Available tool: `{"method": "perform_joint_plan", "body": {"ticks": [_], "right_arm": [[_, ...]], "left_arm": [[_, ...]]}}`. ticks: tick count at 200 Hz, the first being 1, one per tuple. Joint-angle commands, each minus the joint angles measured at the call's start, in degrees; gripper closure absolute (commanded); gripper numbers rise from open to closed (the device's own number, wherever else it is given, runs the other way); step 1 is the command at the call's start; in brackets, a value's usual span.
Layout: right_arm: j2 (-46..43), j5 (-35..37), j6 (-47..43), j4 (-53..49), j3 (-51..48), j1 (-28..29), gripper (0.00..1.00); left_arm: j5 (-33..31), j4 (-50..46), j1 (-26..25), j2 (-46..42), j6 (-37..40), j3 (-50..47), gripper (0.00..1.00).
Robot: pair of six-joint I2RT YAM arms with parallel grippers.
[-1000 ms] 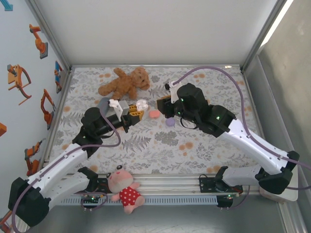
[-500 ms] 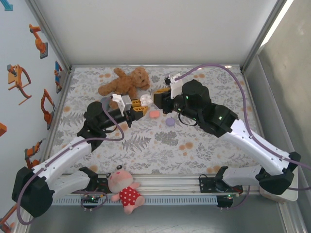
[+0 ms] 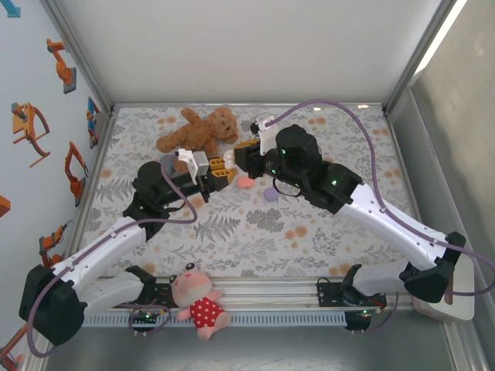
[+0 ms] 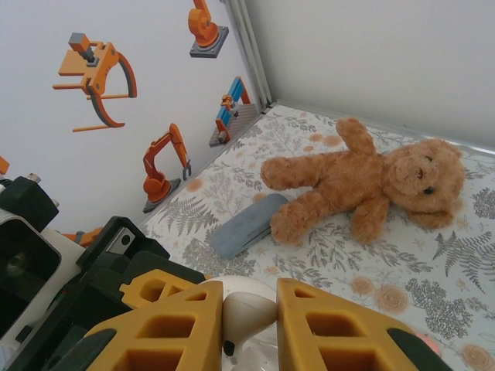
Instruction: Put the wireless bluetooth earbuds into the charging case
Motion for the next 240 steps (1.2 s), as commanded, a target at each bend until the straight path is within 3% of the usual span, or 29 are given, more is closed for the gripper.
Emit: {"method": "perform_joint_plan", "body": {"ticks": [1,240], "right_arm": [[-0.27,0.22,-0.03,0.89,-0.19,-0.25,0.78],[-0.98,-2.77,2.46,-3.74,-1.43,-0.25,0.78]], "left_arm": [[1.1,2.16,-0.37,-1.02,-1.02,1.09,1.0],[0.24,0.65,-0.37,-1.85,-0.78,1.1,1.0]]}}
